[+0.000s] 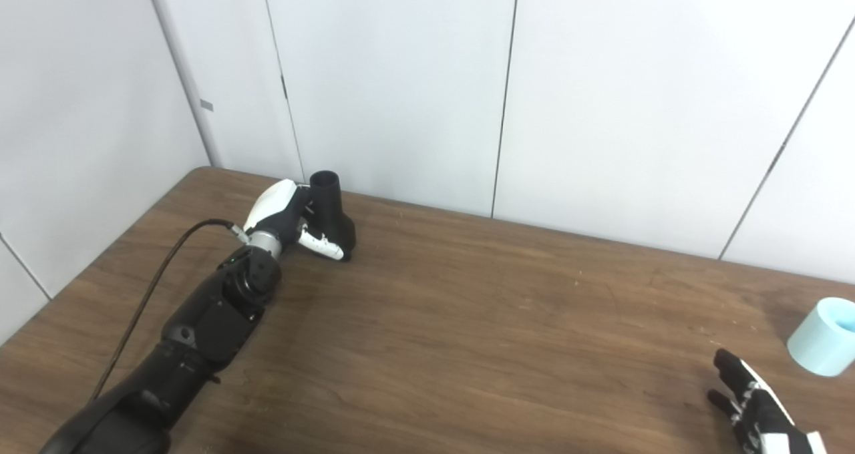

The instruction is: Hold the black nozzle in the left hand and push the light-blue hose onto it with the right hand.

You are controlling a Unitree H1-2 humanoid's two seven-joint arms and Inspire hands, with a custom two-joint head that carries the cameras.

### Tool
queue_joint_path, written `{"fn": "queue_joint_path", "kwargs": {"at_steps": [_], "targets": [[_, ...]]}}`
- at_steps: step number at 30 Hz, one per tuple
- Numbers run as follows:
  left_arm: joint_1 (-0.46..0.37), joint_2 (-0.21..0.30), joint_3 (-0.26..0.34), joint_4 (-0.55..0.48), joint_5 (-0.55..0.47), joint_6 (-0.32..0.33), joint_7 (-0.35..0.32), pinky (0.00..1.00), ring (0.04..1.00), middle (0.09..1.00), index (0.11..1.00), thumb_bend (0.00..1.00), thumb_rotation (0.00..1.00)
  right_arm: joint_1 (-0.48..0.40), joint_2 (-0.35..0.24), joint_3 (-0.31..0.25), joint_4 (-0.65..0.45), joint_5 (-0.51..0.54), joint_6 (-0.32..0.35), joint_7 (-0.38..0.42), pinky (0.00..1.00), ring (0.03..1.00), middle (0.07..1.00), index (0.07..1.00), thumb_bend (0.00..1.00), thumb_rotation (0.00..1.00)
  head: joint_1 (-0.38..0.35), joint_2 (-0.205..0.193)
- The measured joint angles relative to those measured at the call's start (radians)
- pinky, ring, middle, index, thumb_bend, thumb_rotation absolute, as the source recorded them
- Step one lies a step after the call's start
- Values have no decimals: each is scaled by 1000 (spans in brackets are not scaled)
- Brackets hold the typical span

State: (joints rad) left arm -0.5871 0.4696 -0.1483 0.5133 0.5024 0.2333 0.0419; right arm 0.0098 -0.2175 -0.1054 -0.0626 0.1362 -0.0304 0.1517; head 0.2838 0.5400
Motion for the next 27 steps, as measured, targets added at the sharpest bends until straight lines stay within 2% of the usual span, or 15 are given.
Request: {"fn": "queue_joint_path", "kwargs": {"at_steps": [4,6,7,8,9,11,18,27], "targets": [[-6,9,-16,0,9,0,-15,983,533,465,502,510,0,0,-5,0,1,4,-2,2,914,959,912,876,581,1000,-2,3],[-8,12,-22,-1,11,0,-22,861,523,464,497,503,0,0,-6,0,2,6,-2,3,918,958,914,877,579,1000,-2,5],[-8,13,-23,-2,12,1,-23,689,518,467,492,502,0,0,-6,0,2,6,-2,3,919,959,914,877,579,1000,-2,5],[-8,13,-23,-3,13,2,-24,600,516,469,490,501,0,0,-6,1,2,6,-2,3,919,959,914,877,579,1000,0,6],[-8,13,-22,-4,13,2,-24,464,500,467,485,488,0,0,-7,1,2,6,-2,3,919,959,914,877,580,1000,-2,6],[-8,12,-22,-7,12,5,-25,396,478,470,483,481,0,-1,-7,1,2,6,-3,3,919,959,917,878,580,1000,-3,8],[13,-1,-5,-58,2,21,-16,400,439,474,486,480,0,-2,-8,3,3,4,-3,3,907,959,920,878,583,1000,-17,12],[129,-57,29,-269,-26,47,-39,413,443,481,476,480,0,-1,-4,11,-2,-12,3,-8,891,958,923,880,598,1000,-57,26]]}}
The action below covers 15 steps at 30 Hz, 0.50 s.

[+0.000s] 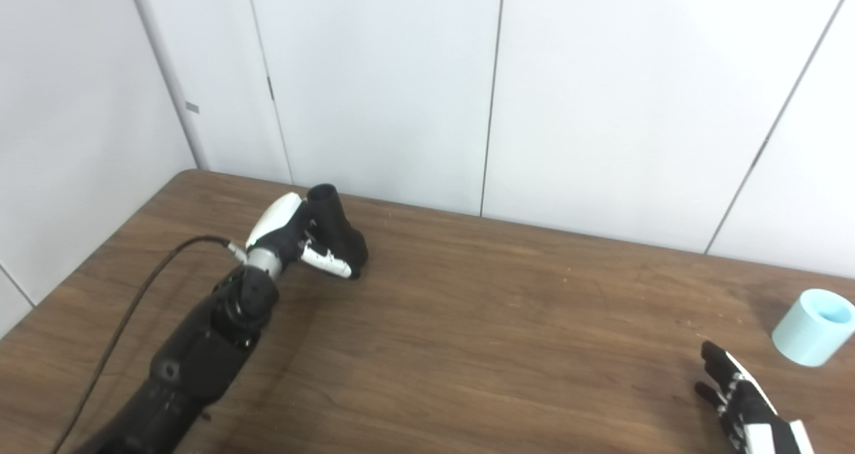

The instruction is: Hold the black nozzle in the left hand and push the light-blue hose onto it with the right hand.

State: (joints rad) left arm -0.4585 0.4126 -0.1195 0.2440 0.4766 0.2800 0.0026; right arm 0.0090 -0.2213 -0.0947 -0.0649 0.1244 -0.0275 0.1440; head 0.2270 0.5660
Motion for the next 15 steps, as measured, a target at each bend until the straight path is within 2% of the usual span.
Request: {"fn": "queue_joint_path", "kwargs": {"at_steps": [5,6,7,8,9,11,15], "targets": [[52,-21,-4,-112,-12,-6,-23,496,461,476,480,479,0,3,8,6,-17,-6,17,-9,899,961,927,882,608,1000,-32,5],[60,-24,-8,-130,-12,-8,-32,552,475,477,482,491,0,3,9,7,-21,-8,22,-11,901,961,927,882,608,1000,-43,6],[70,-27,-15,-151,-12,-8,-42,758,487,475,484,498,0,4,10,9,-27,-12,27,-13,904,963,928,883,610,1000,-44,8],[81,-30,-26,-174,-10,-10,-50,876,491,472,486,500,0,5,11,10,-34,-15,35,-14,906,964,929,884,609,1000,-58,11],[91,-33,-37,-192,-7,-11,-57,937,491,470,487,501,0,4,13,12,-38,-18,42,-16,908,965,930,885,608,1000,-67,12],[113,-44,-63,-222,5,-10,-79,987,511,465,485,501,0,5,18,15,-50,-22,60,-25,911,966,931,885,605,1000,-78,15],[145,-58,-99,-278,48,3,-98,1000,511,460,486,501,0,7,32,22,-72,-32,84,-34,914,966,928,884,601,1000,-98,17]]}}
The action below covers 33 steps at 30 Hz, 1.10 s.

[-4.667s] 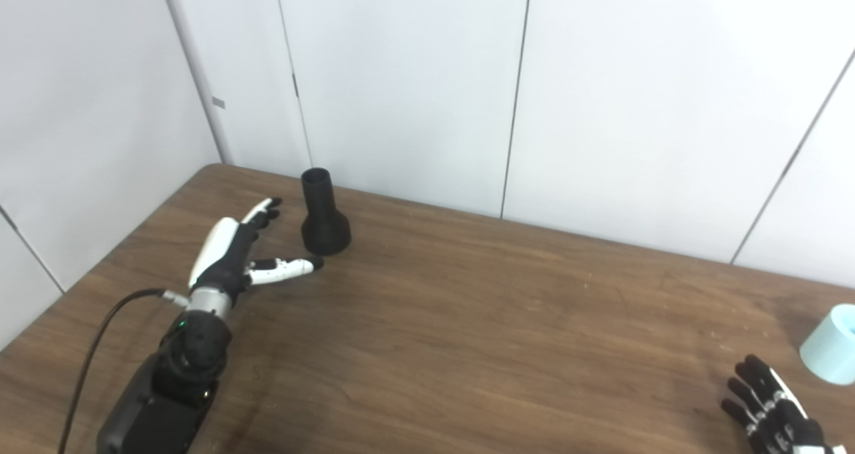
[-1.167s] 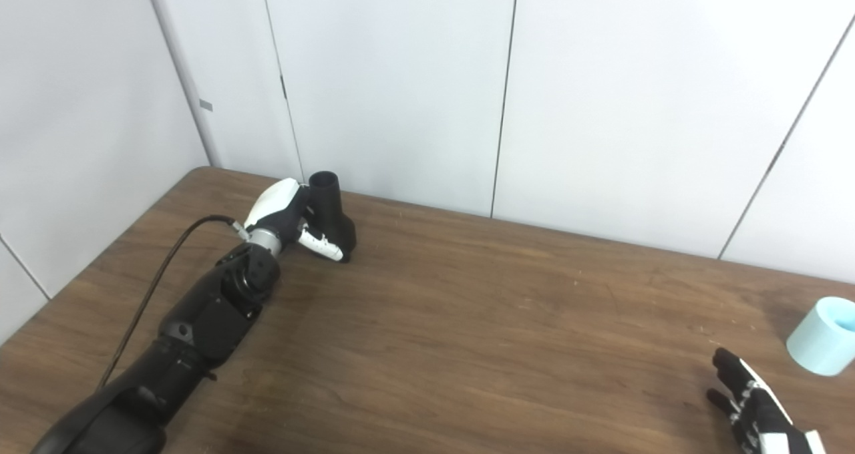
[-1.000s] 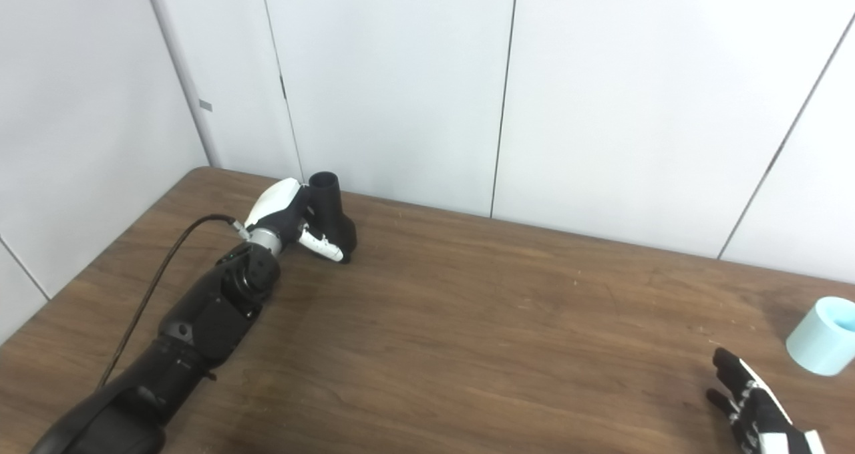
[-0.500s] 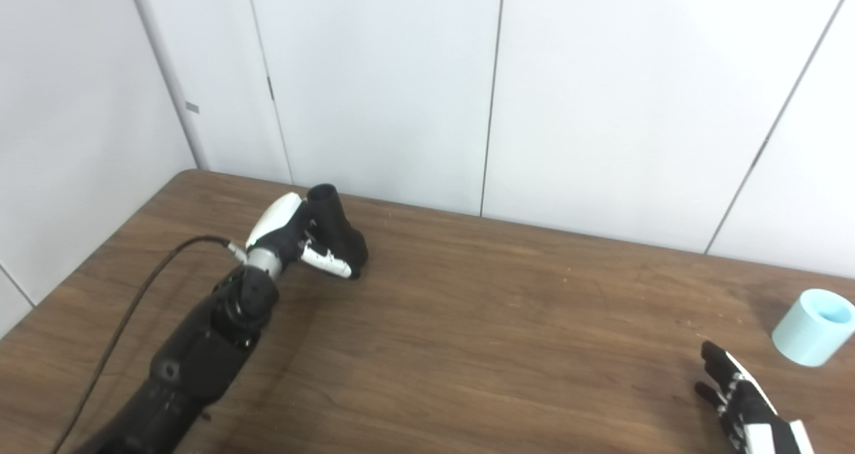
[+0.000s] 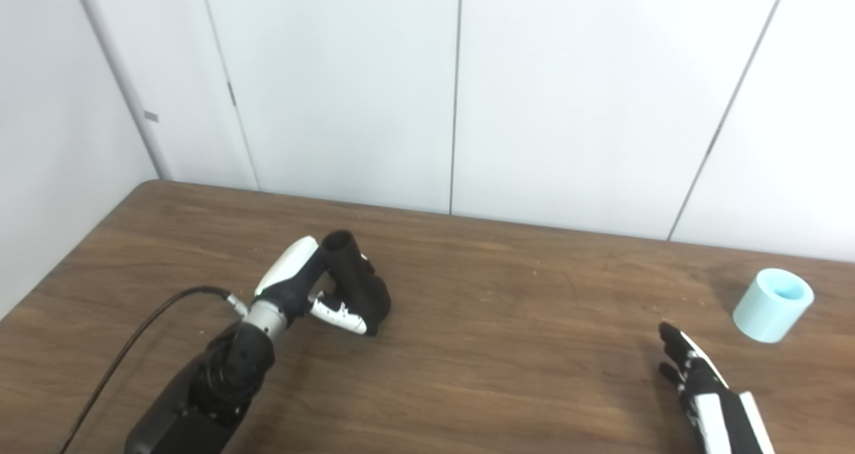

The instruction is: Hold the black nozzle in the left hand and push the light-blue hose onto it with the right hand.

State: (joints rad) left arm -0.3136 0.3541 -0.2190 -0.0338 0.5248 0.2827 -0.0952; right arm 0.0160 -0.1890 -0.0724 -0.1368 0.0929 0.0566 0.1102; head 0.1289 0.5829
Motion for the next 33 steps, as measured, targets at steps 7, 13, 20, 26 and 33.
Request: {"fn": "queue_joint_path", "kwargs": {"at_steps": [7,13,20,26,33], "targets": [[39,-17,-44,-50,57,-21,-1,1000,475,474,487,504,0,2,17,9,-30,-12,33,-6,914,966,933,882,599,1000,-23,9],[71,-38,-81,-93,75,-54,-22,1000,498,463,488,503,0,2,31,12,-39,-26,49,-14,922,966,930,875,586,1000,-45,14],[88,-46,-116,-125,126,-89,-36,1000,486,455,497,503,0,2,46,19,-57,-30,64,-15,940,969,927,873,570,1000,-58,21],[132,-64,-120,-175,132,-100,-65,1000,514,453,490,501,0,2,56,22,-85,-39,94,-17,946,972,929,876,555,1000,-91,32],[186,-91,-153,-208,137,-122,-74,1000,530,463,480,500,0,3,68,23,-123,-40,133,-18,960,977,936,881,520,1000,-123,48]]}}
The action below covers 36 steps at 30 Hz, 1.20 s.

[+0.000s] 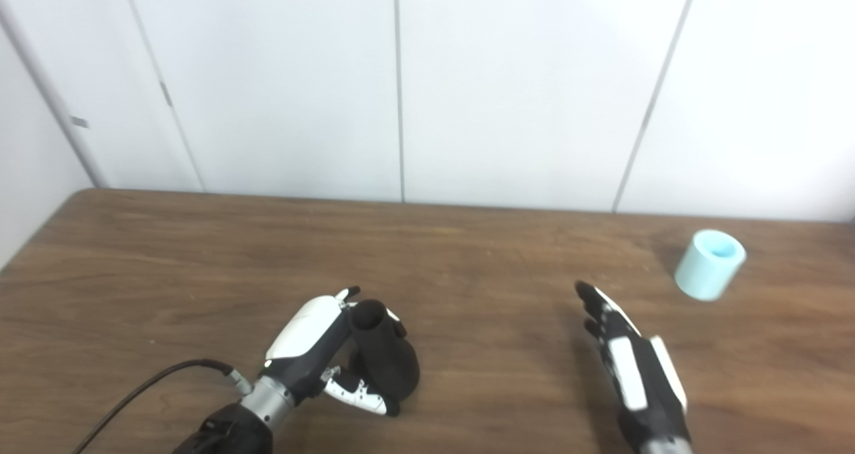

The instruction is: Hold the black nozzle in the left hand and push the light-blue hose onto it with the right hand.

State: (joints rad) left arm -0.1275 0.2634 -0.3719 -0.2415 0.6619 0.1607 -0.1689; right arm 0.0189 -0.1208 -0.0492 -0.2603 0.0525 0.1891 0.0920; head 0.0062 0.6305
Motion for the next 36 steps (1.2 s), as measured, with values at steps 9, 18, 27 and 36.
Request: {"fn": "queue_joint_path", "kwargs": {"at_steps": [9,18,27,36], "targets": [[-1,-2,-4,0,-11,-14,-22,1000,535,473,469,498,0,-1,7,3,-56,-6,52,-11,960,981,936,903,524,1000,-55,46],[-10,5,-65,-8,41,-22,-36,1000,506,476,481,501,0,-8,-1,0,-95,-6,116,-15,940,981,932,902,552,1000,-71,81],[-29,3,-155,-23,111,-23,-75,1000,507,447,496,500,0,-21,-5,-13,-129,-5,158,-15,948,978,930,902,568,1000,-74,97],[-40,7,-173,-25,130,-23,-90,1000,491,428,497,500,0,-49,-39,-31,-162,-10,195,-16,871,930,915,900,546,1000,-90,98]]}}
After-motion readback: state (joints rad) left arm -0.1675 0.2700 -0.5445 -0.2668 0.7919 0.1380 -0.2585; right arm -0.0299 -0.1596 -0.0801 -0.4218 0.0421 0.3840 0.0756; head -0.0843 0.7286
